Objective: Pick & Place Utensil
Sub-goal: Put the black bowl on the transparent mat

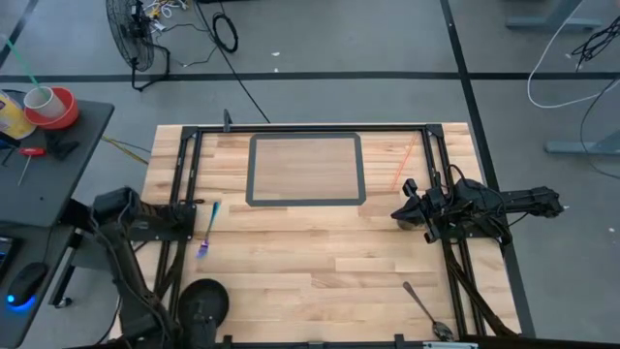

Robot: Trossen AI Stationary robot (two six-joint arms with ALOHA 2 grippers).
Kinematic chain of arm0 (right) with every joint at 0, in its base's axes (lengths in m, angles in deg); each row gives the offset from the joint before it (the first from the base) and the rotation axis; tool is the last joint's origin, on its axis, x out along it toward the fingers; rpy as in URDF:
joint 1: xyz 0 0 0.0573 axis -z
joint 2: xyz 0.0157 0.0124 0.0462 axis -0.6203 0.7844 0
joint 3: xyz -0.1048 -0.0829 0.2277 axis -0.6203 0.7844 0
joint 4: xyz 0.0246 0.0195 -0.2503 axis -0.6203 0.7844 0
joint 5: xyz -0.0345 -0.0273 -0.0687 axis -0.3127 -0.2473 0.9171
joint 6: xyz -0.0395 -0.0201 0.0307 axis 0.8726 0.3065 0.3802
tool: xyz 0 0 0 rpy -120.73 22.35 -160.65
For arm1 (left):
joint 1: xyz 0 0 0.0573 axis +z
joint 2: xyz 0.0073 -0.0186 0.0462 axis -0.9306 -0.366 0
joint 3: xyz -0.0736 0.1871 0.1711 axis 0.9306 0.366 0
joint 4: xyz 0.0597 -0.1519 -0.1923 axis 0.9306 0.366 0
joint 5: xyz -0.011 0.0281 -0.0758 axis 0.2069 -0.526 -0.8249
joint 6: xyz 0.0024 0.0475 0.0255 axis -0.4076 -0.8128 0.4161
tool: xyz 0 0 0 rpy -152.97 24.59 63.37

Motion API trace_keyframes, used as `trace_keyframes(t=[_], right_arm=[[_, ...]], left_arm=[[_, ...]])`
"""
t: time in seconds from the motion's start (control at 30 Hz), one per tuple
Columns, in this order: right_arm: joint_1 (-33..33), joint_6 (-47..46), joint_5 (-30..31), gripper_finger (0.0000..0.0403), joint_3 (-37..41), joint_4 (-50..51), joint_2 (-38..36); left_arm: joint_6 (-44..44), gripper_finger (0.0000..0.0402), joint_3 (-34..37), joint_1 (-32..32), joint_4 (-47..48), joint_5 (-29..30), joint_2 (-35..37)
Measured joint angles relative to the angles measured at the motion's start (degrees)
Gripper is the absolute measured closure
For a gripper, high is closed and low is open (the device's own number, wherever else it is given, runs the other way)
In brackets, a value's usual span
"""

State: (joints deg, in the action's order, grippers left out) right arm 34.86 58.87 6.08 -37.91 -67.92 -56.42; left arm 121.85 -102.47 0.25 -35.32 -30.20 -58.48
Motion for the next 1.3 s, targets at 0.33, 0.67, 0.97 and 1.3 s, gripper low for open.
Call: trace_keyframes(t=[0.33,0.67,0.97,1.3], right_arm=[[0.01,-0.01,-0.01,0.0386,0.01,-0.01,0.00],[0.01,0.00,0.00,0.0386,0.01,0.00,0.00],[-0.01,-0.01,0.01,0.0386,0.00,-0.01,0.00],[0.00,-0.01,0.01,0.0386,0.01,0.00,0.00]], left_arm=[[2.58,0.0239,1.10,3.25,6.34,-5.35,-2.48],[3.17,0.0178,1.10,2.74,7.60,-4.82,-2.48],[4.47,0.0199,1.10,2.63,7.53,-3.42,-2.76],[4.78,0.0207,1.10,2.46,7.45,-7.39,-7.68]])
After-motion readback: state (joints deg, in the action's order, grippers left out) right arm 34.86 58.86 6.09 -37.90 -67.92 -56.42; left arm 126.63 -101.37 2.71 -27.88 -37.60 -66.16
